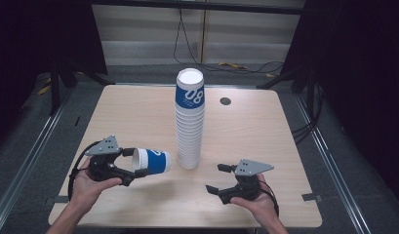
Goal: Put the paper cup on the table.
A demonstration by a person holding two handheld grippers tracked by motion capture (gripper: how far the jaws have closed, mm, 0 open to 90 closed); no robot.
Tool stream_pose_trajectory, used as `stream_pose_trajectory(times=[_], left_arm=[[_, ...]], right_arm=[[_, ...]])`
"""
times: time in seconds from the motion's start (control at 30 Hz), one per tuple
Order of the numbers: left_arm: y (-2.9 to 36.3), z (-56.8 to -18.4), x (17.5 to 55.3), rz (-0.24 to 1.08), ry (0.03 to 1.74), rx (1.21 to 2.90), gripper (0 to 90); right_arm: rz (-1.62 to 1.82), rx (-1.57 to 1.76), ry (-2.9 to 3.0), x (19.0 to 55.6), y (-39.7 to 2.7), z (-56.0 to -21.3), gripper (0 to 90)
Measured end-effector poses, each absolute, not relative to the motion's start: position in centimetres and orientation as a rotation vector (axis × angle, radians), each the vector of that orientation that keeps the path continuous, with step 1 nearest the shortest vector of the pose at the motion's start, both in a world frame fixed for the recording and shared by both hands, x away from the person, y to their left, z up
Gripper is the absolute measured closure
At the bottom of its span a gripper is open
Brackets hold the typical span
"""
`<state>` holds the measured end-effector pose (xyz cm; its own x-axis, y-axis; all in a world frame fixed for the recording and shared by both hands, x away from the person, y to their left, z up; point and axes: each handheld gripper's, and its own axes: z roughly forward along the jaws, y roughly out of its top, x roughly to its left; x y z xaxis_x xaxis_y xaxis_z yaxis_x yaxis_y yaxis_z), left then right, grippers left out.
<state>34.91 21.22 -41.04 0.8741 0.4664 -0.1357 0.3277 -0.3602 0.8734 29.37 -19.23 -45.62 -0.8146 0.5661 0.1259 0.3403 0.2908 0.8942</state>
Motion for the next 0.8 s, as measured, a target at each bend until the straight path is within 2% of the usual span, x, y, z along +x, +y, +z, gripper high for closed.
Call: stream_pose_trajectory(times=[0.43,0.8], left_arm=[[21.7,-40.3,37.1,0.22,0.68,2.086,16.3],[22.0,-40.6,38.7,0.184,0.795,2.112,16.2]], right_arm=[[1.527,0.838,2.332,29.4,-19.5,-45.9,17.3],[1.523,0.843,2.338,29.2,-19.6,-46.4,17.1]])
